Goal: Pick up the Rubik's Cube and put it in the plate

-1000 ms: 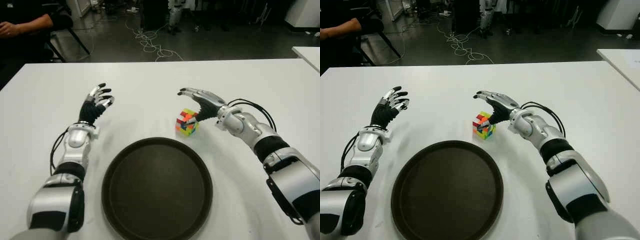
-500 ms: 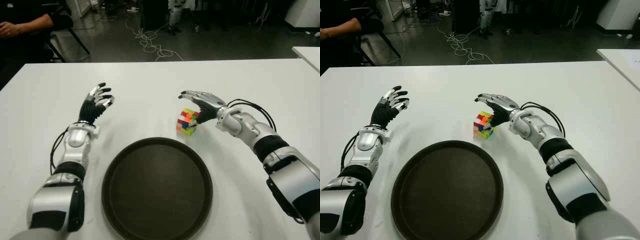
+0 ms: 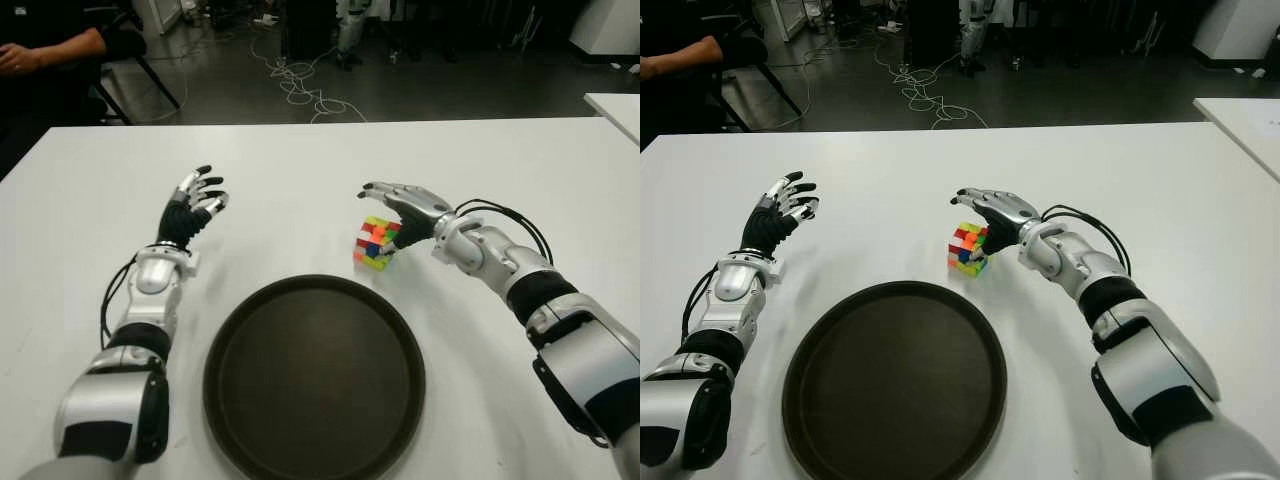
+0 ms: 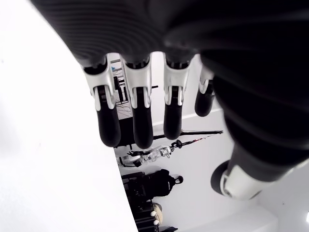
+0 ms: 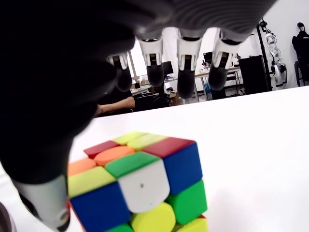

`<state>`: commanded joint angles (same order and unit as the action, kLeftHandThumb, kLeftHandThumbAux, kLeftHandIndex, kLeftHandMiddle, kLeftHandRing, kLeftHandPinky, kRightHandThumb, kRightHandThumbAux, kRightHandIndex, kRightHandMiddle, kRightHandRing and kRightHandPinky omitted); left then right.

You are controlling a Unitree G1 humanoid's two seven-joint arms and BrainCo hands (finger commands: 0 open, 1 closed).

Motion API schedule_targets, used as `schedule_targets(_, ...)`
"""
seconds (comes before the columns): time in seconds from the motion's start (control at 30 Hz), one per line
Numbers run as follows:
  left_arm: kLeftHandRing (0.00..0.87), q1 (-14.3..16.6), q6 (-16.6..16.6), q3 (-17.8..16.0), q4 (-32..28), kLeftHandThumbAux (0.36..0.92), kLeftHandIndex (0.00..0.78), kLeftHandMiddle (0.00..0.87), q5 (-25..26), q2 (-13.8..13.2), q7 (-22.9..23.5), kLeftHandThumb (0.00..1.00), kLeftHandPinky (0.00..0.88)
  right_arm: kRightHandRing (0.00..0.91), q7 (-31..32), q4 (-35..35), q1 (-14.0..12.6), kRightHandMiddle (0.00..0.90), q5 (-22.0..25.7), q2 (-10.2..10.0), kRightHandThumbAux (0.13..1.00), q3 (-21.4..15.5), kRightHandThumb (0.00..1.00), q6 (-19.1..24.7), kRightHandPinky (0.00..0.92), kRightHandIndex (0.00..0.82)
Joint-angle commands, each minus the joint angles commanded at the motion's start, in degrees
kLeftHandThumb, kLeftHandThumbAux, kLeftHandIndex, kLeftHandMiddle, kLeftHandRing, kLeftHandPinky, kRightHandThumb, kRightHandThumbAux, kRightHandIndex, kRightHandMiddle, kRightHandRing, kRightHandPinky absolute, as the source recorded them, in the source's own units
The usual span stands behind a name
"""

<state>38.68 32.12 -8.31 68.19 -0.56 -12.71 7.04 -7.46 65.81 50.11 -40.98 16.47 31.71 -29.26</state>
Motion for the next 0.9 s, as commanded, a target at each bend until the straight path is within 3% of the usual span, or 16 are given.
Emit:
schedule_targets(0.5,0.23,0.23,-0.53,0.36,0.07,0.68,0.114,0.21,-0.57,0.01,-1.03,0.209,0.276,0.125,-1.98,1.6,-0.73,0.081,-0.4,-2.49,0.788,2.13,0.0,-0.22,0.186,0.101)
schedule_targets(0.9,0.223,0.46,-0.74,0.28,0.05,0.671,0.112,0.204,-0.38,0.24,-1.19,0.203,0.26,0.116,-0.92,1.99,-1.52,0.059,-0.51,-4.35,0.761,3.71,0.0,1.21,0.185,0.078)
